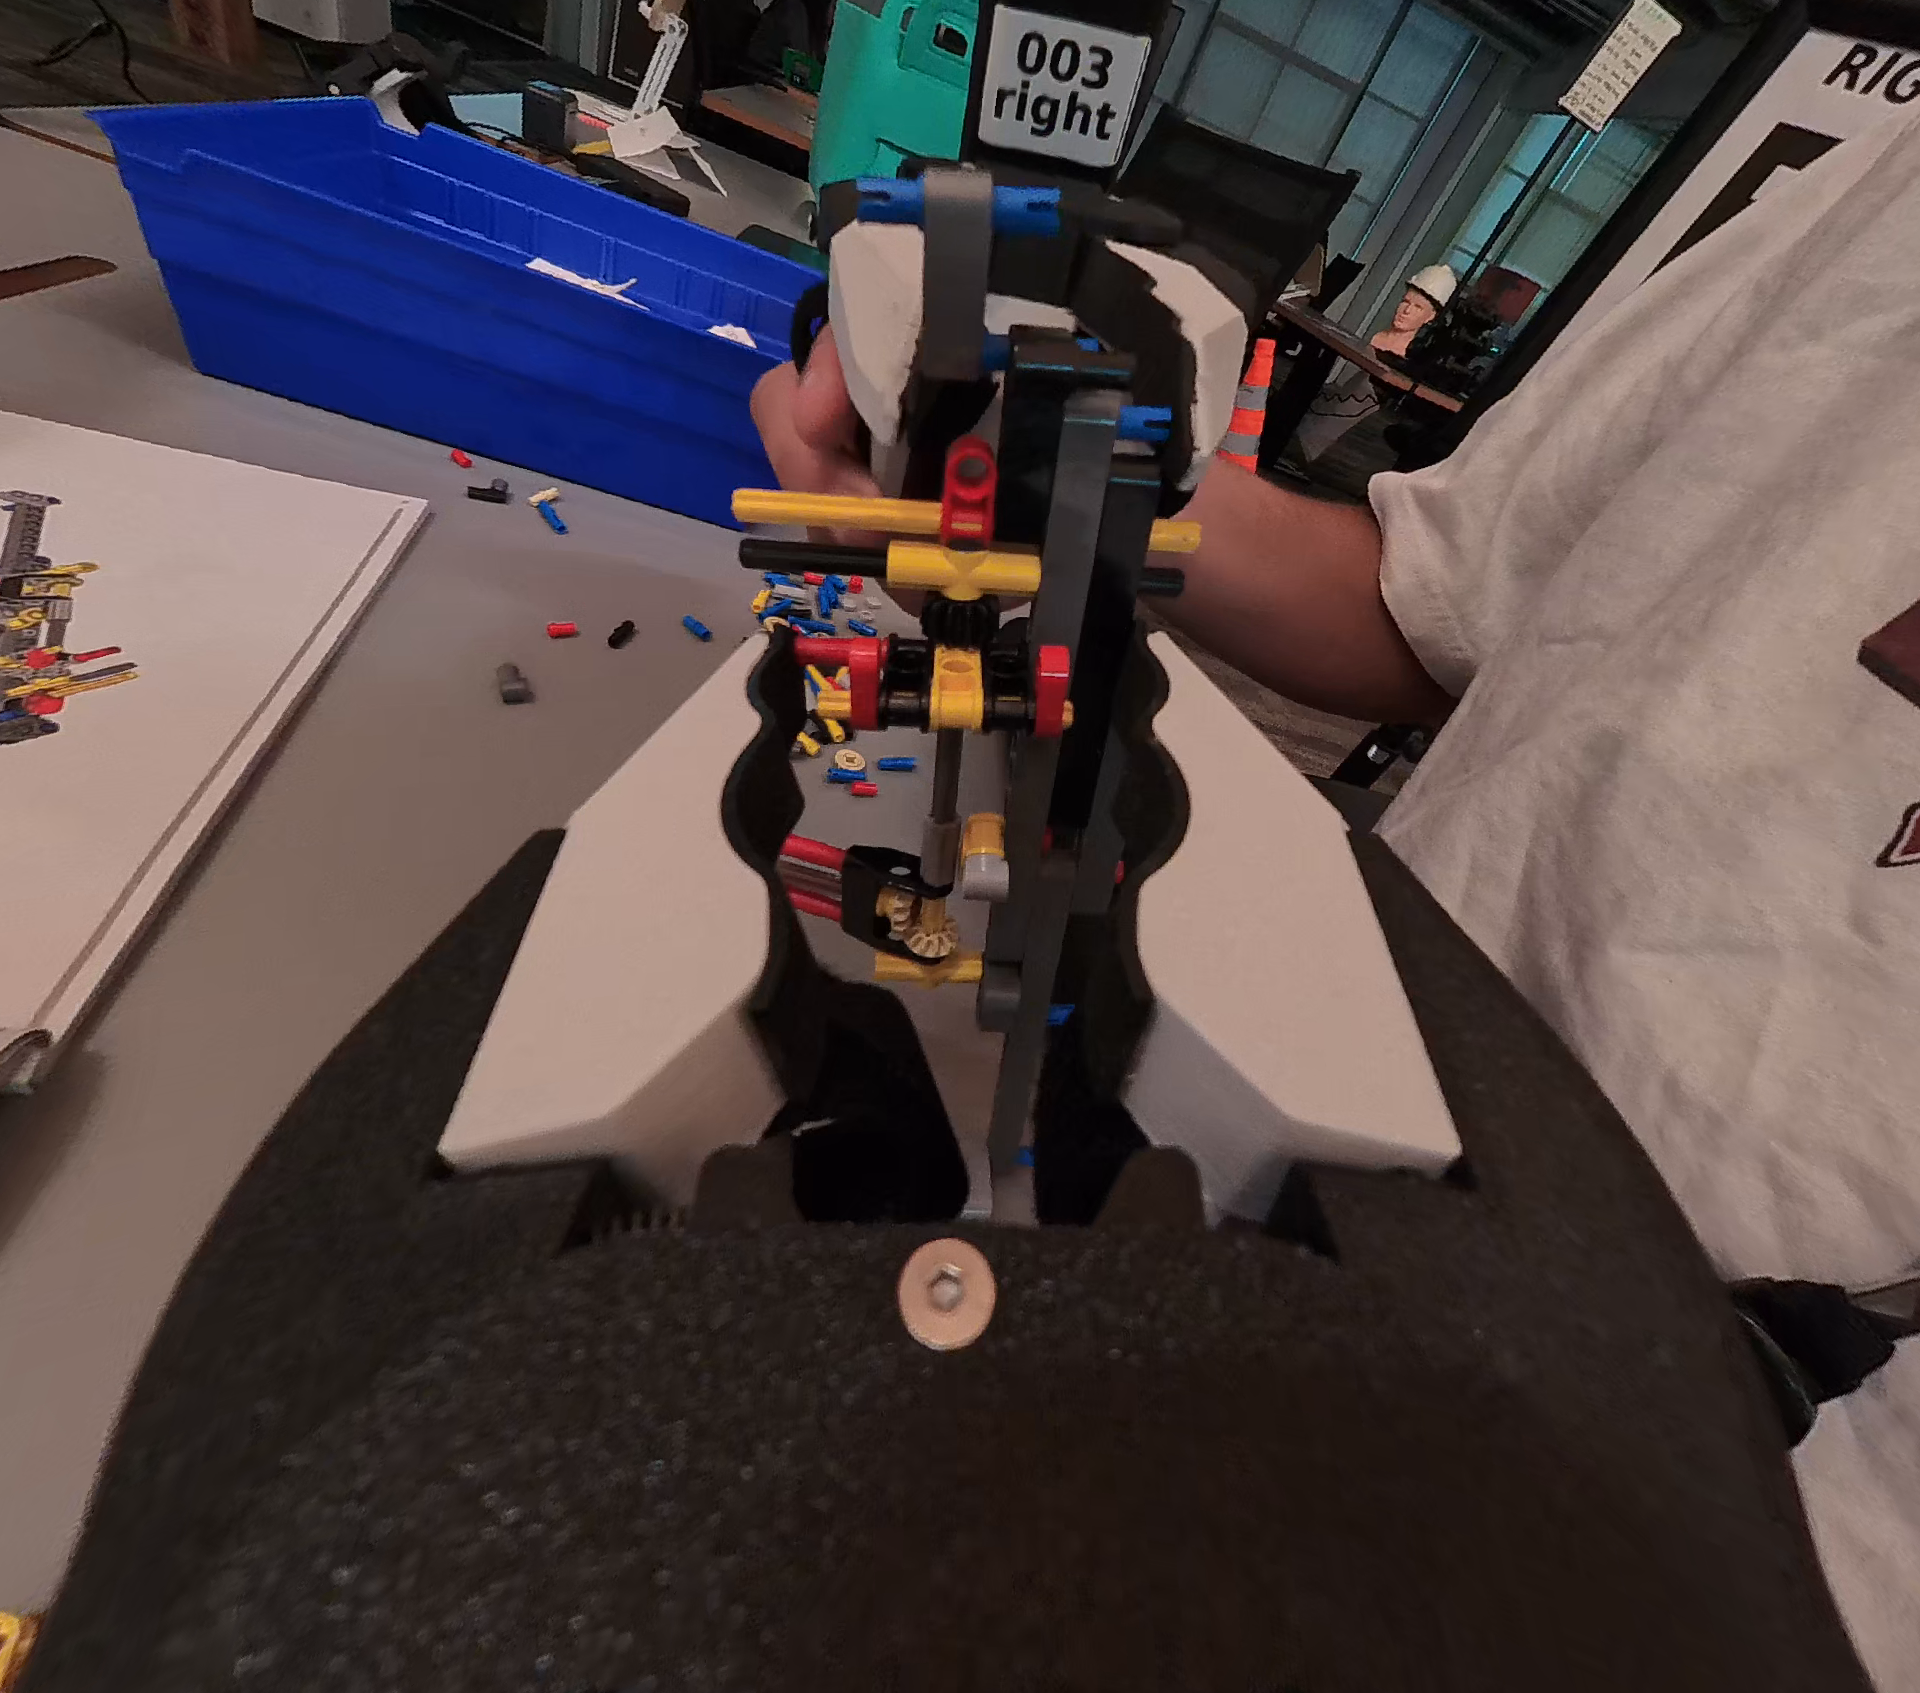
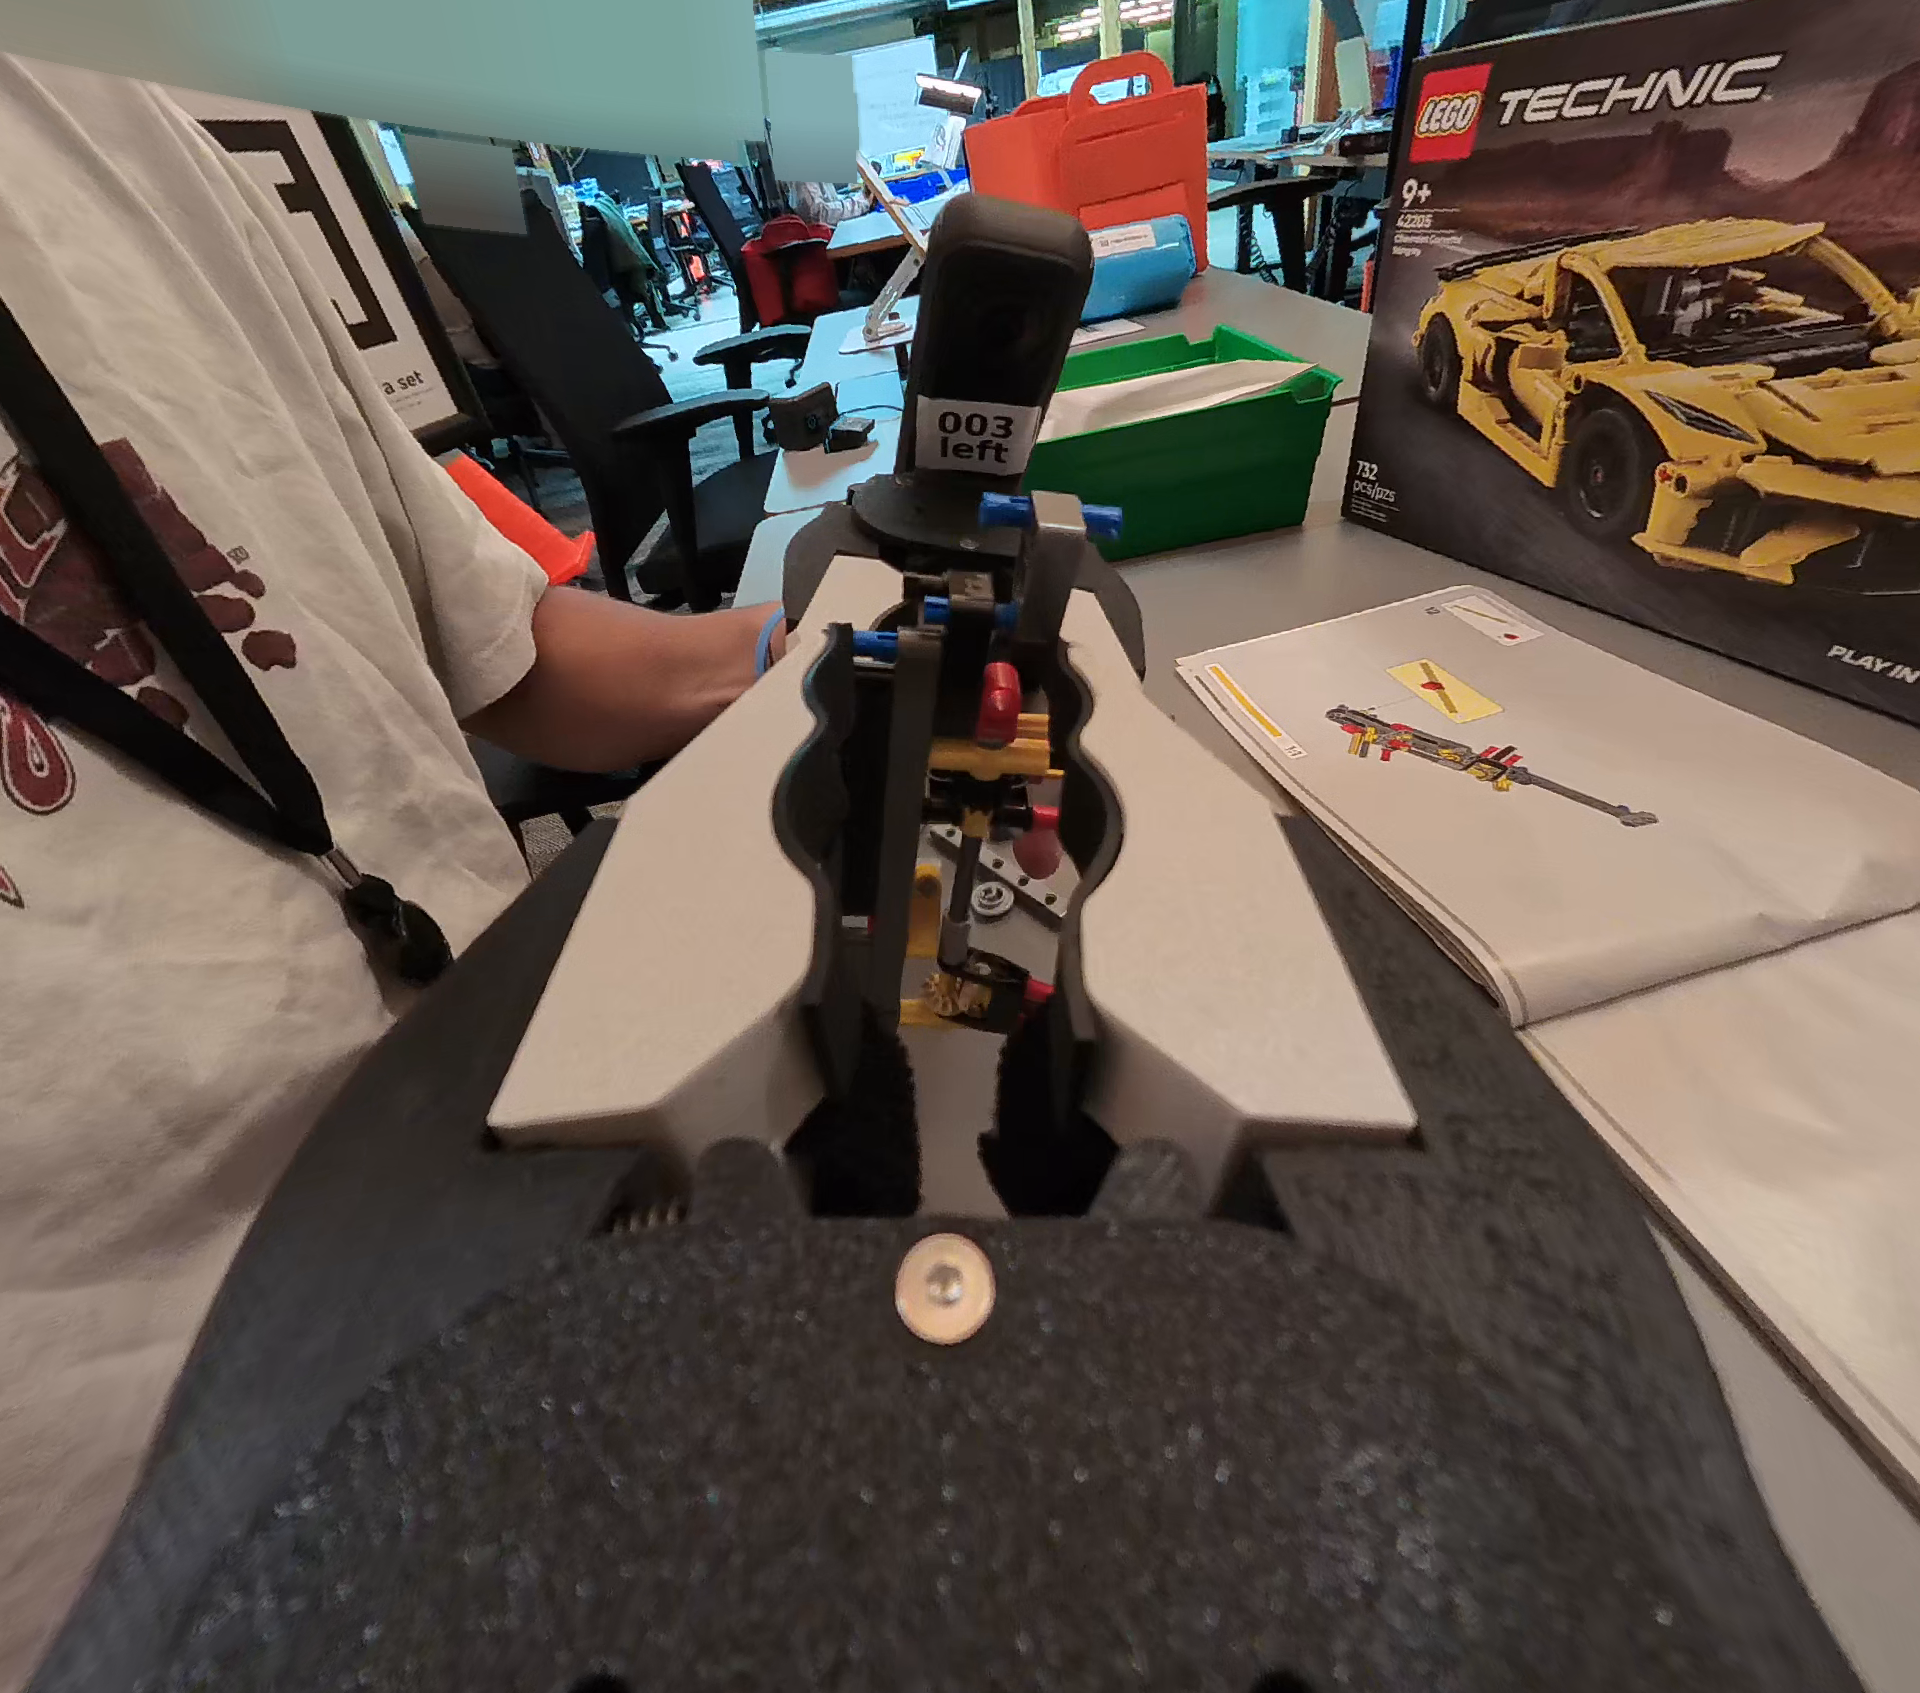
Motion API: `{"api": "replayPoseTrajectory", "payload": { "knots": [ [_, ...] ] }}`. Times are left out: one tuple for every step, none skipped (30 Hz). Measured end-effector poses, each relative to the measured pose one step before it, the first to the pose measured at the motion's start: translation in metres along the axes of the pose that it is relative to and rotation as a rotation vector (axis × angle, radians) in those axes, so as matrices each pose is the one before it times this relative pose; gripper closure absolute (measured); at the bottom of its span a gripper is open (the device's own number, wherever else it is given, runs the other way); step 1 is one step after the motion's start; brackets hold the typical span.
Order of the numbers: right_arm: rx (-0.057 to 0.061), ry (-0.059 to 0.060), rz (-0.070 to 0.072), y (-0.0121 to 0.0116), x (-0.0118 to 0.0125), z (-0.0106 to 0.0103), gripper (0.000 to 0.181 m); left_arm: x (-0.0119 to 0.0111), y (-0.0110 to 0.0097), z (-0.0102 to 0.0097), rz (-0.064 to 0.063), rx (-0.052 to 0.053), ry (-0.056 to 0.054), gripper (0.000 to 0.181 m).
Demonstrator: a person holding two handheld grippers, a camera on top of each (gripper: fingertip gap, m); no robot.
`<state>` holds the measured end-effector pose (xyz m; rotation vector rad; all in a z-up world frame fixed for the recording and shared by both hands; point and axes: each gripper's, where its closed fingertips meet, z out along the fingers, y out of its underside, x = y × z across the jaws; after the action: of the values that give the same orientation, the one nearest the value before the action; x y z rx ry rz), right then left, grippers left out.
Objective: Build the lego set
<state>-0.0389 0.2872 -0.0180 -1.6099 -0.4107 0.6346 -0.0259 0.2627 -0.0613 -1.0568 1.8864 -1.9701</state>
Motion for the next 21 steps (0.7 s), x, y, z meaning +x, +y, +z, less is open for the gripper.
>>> {"api": "replayPoseTrajectory", "payload": {
  "knots": [
    [0.001,-0.0017,0.0088,-0.00006,0.00035,0.00044,0.145,-0.00025,-0.00003,-0.0003,-0.0023,0.0004,0.0012,0.123],
    [0.0,-0.0049,0.0089,-0.00009,-0.00036,0.0004,0.145,0.00015,0.00007,-0.00021,-0.0029,0.0005,0.0036,0.123],
    [0.0012,-0.0036,0.0094,-0.0002,-0.00003,0.00036,0.145,-0.0001,-0.00002,-0.00022,-0.002,0.0011,0.0005,0.123],
    [0.0016,0.0002,0.007,-0.00014,0.00063,0.00018,0.145,-0.00054,-0.00006,-0.00012,-0.0016,0.0014,-0.0029,0.123],
    [0.0025,0.0002,-0.0028,-0.00006,0.00037,-0.00001,0.145,-0.00026,-0.00001,-0.00001,-0.0032,0.0004,-0.0002,0.123],
    [0.004,0.0002,0.0011,-0.00007,0.00014,0.0001,0.145,-0.00011,0.00003,0.00006,-0.0023,0.0002,0.0009,0.123],
    [0.0018,-0.0055,0.0092,0.00024,-0.00041,0.00047,0.146,-0.00001,0.00009,-0.00008,-0.0002,-0.0001,0.0005,0.123],
    [0.0005,-0.0117,0.0057,0.00059,-0.00145,0.0006,0.153,-0.001,0.00039,0.00009,-0.0025,-0.0024,-0.0058,0.123],
    [0.0036,0.0005,0.0035,-0.00023,-0.0001,0.0009,0.158,-0.00123,0.00025,0.00003,-0.009,0.0005,-0.0032,0.123],
    [0.0036,0.0015,0.0018,-0.00017,-0.00015,0.00115,0.158,0.00012,0.00007,-0.00007,-0.0078,0.0026,0.005,0.123],
    [-0.0004,-0.0052,-0.0079,0.00055,-0.00119,0.00101,0.158,0.00136,0.00035,-0.00005,0.0026,-0.0005,0.008,0.123],
    [0.0038,-0.0026,-0.0125,-0.00003,-0.00148,0.00092,0.158,0.00093,0.00008,-0.0002,0.0085,-0.0013,0.0013,0.123],
    [0.0041,0.0044,-0.0077,-0.00006,-0.00041,0.00035,0.157,0.00034,0.00009,-0.00037,0.0058,-0.0014,-0.0023,0.123],
    [0.0005,-0.0043,0.0123,-0.00028,-0.00041,-0.00007,0.157,0.00019,0.00009,-0.00011,-0.0002,-0.0016,-0.0002,0.123],
    [-0.0007,-0.0038,0.0233,-0.00078,0.00104,-0.00059,0.156,0.0,-0.00021,0.00006,-0.0026,0.0011,-0.0004,0.123],
    [-0.0045,0.0126,0.0181,-0.00041,0.00371,-0.0008,0.148,0.00027,-0.00037,-0.00007,-0.0026,0.0032,0.0016,0.123],
    [-0.0037,0.0194,0.0048,-0.00031,0.00407,-0.00039,0.138,0.00075,0.0003,0.0,-0.0029,-0.0017,0.0064,0.123],
    [-0.0015,0.0116,-0.0133,-0.00034,0.00186,-0.00036,0.135,-0.00014,0.00052,0.0002,-0.0017,-0.0031,-0.0001,0.123],
    [0.0078,0.0076,-0.0181,-0.00195,0.00029,-0.00003,0.136,-0.00068,0.00026,0.00012,-0.0008,-0.0004,-0.0035,0.123],
    [0.0138,-0.0045,-0.0159,-0.00265,-0.00178,0.0002,0.14,-0.00002,0.00027,0.00019,-0.0028,-0.0018,0.0015,0.123],
    [0.0108,-0.0056,-0.0067,-0.00198,-0.00154,0.00044,0.146,0.00065,0.00002,0.00011,0.0005,-0.0006,0.0038,0.123]
  ]
}}
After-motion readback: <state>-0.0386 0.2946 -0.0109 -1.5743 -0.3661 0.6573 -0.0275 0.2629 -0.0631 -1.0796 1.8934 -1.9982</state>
